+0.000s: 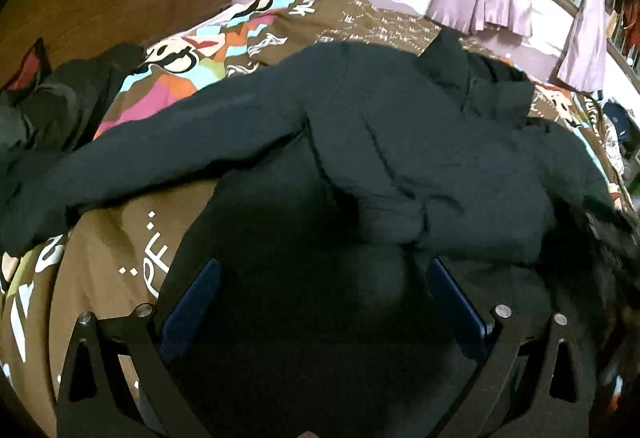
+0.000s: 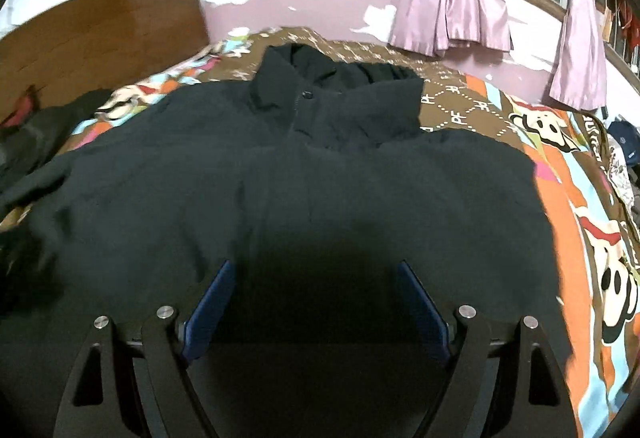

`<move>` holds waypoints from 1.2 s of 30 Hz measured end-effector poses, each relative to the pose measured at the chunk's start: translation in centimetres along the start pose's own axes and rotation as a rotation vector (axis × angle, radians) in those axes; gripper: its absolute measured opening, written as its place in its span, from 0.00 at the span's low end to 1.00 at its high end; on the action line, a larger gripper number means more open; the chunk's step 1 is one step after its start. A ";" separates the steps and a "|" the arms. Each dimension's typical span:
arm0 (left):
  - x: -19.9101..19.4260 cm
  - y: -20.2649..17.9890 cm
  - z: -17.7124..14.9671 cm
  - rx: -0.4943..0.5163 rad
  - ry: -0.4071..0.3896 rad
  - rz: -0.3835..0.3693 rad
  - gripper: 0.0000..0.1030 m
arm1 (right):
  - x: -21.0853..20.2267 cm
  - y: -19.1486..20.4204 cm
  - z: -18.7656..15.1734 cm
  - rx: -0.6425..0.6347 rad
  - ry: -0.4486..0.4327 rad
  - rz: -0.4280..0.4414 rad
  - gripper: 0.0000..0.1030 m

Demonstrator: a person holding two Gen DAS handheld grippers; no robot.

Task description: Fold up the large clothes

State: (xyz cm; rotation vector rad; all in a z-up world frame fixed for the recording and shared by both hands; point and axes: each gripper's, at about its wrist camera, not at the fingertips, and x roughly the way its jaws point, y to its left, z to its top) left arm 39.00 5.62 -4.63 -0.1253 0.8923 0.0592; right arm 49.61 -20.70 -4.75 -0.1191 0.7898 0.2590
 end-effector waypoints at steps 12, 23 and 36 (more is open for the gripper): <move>-7.1 11.8 -0.2 -0.195 -0.159 -0.043 0.98 | 6.1 1.8 -2.1 -0.105 0.053 -0.158 0.92; -8.4 31.2 -2.9 -0.629 -0.231 0.014 0.98 | -0.8 10.0 3.8 -0.129 -0.023 -0.028 0.93; -6.2 42.2 -6.4 -1.080 -0.282 -0.163 0.97 | 5.4 23.0 7.9 -0.101 0.196 0.003 0.93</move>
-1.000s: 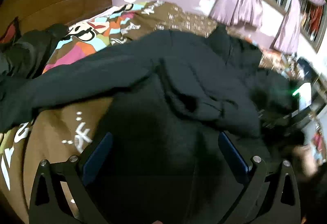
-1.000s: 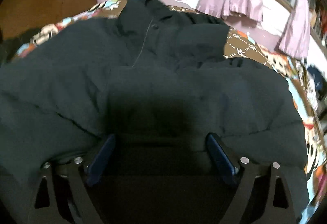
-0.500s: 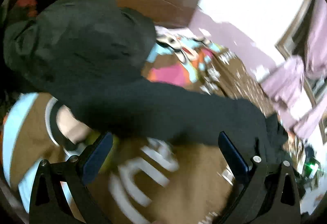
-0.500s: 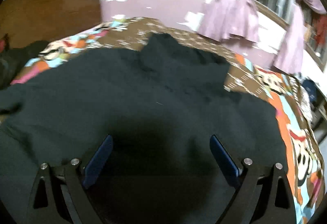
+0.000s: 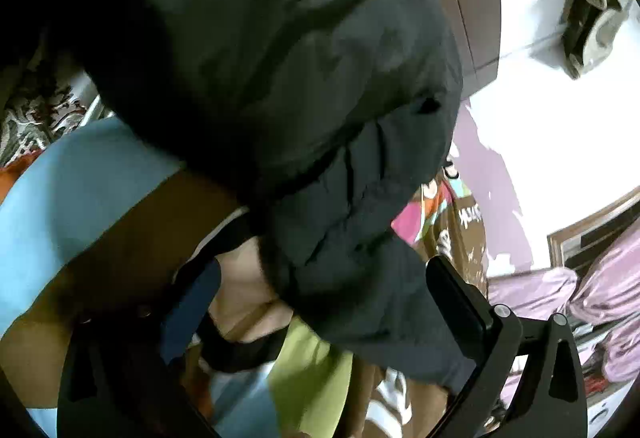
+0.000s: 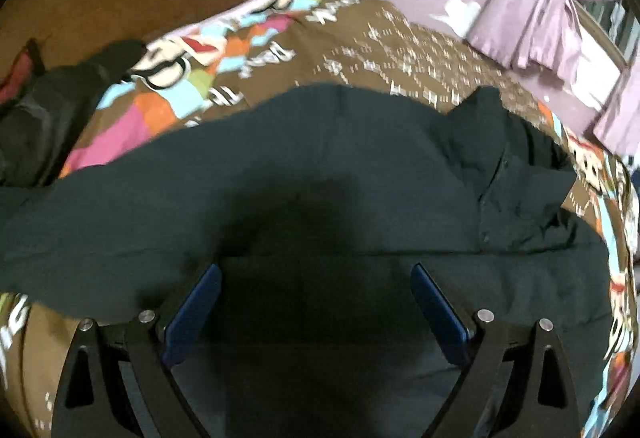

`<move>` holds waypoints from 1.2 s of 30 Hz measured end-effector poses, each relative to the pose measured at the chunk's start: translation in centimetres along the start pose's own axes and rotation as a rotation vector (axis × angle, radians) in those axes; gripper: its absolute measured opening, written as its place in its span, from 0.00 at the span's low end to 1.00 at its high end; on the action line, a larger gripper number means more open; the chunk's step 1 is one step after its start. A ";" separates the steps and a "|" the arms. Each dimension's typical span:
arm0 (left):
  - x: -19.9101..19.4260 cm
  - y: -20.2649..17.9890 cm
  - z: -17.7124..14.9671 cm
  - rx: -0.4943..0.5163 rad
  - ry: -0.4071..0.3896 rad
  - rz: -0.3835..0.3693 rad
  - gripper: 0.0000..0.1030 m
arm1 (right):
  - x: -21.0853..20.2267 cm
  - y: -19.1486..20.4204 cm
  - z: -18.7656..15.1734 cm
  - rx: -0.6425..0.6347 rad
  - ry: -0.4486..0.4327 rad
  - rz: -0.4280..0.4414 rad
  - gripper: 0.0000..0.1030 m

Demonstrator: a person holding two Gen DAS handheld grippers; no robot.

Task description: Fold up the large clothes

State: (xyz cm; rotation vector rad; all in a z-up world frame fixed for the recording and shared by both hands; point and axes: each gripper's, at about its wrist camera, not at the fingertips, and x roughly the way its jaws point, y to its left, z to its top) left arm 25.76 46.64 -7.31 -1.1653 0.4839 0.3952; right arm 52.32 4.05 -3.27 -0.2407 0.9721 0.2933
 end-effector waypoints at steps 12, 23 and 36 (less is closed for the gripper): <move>0.5 0.5 -0.6 0.016 -0.048 0.085 0.21 | 3.1 -1.8 -2.7 0.128 -0.039 0.092 1.00; -8.3 -9.5 -6.5 0.447 -0.357 -0.021 0.14 | -6.9 -7.7 -1.5 0.233 -0.142 0.213 1.00; -12.6 -27.1 -21.4 0.838 -0.169 -0.429 0.13 | -16.4 -19.3 -5.6 0.339 -0.198 0.257 1.00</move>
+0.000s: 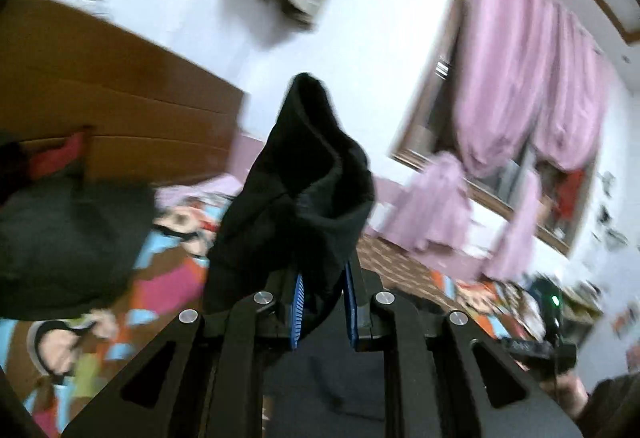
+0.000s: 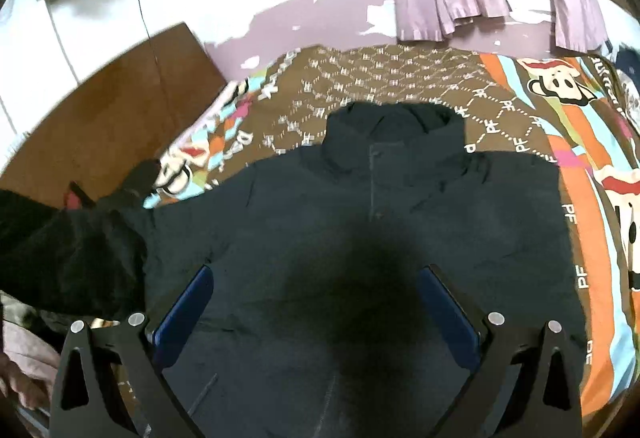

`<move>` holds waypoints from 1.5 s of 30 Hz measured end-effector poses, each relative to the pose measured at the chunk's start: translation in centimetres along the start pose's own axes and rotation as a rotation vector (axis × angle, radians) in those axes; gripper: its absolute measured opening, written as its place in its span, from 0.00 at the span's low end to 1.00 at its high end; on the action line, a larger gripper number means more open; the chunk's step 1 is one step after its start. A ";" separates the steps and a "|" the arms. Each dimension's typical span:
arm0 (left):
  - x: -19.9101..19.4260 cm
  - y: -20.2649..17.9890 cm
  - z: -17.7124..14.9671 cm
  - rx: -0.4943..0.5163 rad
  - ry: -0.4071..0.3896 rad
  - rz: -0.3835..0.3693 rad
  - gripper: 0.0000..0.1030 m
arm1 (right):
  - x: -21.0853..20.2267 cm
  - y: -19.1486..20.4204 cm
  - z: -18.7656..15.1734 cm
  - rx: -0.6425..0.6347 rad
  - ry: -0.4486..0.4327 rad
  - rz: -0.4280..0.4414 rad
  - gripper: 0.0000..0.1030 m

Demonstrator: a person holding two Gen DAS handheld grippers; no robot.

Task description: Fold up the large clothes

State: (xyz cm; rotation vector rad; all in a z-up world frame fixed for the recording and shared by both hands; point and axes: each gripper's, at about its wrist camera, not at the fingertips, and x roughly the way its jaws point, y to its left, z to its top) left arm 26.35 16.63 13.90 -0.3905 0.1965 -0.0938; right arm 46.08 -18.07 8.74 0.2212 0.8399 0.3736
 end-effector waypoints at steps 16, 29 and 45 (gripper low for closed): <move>13.0 -16.4 -18.3 0.248 0.452 -0.085 0.13 | -2.9 -11.3 -2.1 0.202 0.101 0.320 1.00; 14.0 -17.8 -26.2 0.341 0.601 -0.158 0.13 | 5.0 -14.2 -5.7 0.467 0.302 0.421 0.19; 11.9 -17.5 -20.6 0.241 0.498 -0.241 0.47 | -1.4 -16.7 -2.2 0.269 0.056 0.122 0.05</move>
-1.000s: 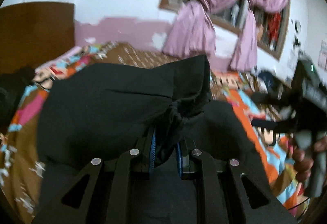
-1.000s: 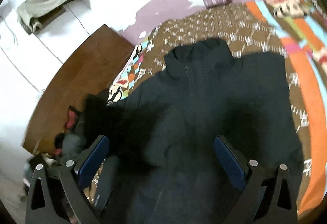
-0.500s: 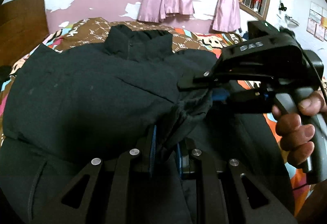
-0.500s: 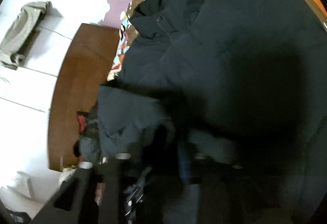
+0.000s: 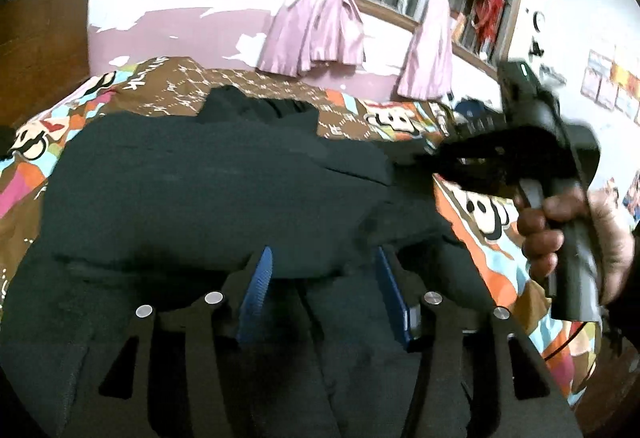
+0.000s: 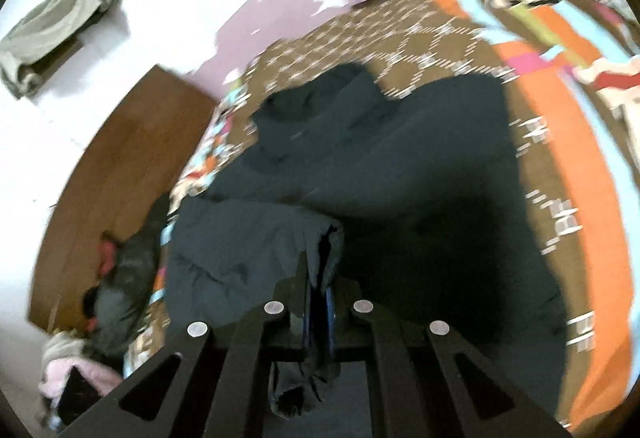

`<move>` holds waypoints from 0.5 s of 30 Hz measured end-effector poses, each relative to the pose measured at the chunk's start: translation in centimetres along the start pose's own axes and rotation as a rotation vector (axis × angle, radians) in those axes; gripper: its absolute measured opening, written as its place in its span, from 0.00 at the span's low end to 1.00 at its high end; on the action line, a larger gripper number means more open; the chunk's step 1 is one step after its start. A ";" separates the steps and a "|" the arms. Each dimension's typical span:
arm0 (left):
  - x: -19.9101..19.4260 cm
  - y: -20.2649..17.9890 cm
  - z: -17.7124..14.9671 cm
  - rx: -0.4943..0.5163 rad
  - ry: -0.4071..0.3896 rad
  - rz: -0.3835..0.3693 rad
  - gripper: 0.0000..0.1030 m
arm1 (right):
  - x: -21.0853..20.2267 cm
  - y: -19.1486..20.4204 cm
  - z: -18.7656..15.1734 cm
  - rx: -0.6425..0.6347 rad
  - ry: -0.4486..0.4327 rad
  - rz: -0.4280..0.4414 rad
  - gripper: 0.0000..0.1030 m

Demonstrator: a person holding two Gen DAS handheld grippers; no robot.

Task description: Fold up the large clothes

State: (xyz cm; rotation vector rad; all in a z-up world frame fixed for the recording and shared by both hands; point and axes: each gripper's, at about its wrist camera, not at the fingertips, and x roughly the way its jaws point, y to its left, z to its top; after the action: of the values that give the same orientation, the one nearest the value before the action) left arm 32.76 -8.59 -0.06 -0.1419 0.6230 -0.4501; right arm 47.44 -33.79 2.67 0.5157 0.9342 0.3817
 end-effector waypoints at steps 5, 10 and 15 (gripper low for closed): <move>-0.1 4.2 1.9 -0.108 0.017 0.184 0.56 | 0.0 -2.7 0.8 -0.061 -0.067 -0.299 0.07; -0.3 10.5 4.2 -0.241 0.010 0.327 0.57 | 1.5 -3.0 1.0 -0.093 -0.070 -0.431 0.32; 1.6 14.0 6.9 -0.255 0.035 0.340 0.57 | 2.5 0.2 1.4 -0.233 -0.184 -0.527 0.73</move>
State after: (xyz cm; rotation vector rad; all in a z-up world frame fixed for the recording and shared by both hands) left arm 43.11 3.14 1.04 -0.2652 0.7225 -0.0436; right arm 49.93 -32.66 1.77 0.0782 0.7986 -0.0369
